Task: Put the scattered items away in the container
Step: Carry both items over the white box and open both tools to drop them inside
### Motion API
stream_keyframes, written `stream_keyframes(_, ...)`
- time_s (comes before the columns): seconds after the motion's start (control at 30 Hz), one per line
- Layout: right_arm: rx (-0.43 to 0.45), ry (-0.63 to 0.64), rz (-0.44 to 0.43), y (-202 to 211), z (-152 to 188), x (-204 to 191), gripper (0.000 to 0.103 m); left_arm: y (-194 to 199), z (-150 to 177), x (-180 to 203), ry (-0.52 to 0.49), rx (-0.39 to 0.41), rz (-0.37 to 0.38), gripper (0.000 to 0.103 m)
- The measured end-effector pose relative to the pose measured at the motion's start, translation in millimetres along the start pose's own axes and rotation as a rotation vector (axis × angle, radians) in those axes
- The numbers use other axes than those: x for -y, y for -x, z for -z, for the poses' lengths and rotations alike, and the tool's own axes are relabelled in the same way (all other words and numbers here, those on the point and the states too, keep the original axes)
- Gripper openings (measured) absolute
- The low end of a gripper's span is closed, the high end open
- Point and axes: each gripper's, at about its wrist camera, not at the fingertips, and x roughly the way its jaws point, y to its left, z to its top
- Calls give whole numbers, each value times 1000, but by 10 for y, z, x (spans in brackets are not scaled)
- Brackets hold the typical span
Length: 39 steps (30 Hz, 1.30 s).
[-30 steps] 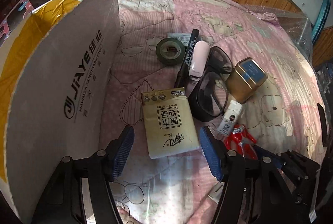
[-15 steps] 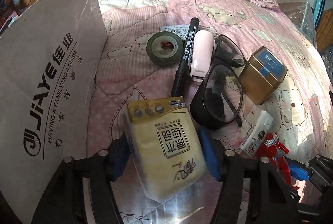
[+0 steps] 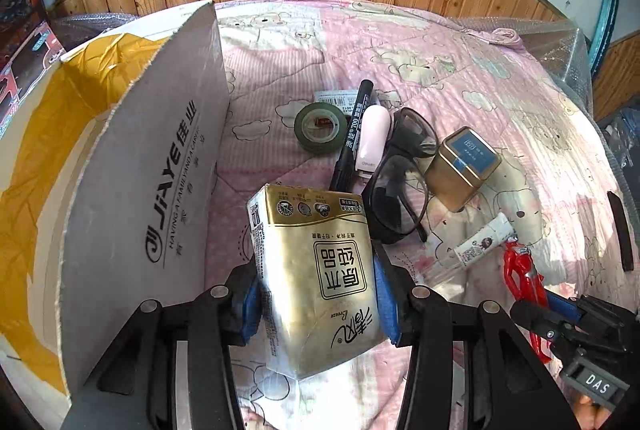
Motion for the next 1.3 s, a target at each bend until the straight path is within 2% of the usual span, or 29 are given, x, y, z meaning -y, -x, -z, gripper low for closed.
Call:
stream_keyframes(0.07,-1,17,28,18,20,-44,28,84,28,28,-6,19,3,48)
stream_keyframes(0.13,1,4,21,75,41,-62,28,92,8,66,3,30,18,48)
stream_keyframes(0.43,18,65,71,320,174,-370,28,622,116,116,17,128,95,48)
stream_keyframes(0.73,57,108,79,591,229,-771,28,994,242,46,27,195,162,48)
stream_keyframes(1.07,81,216,51,704,198,-1419,28,1457,300,-309,88,293,201,48)
stream_keyframes(1.3,102,291,-19,668,65,-1917,28,1730,307,-705,147,350,165,48)
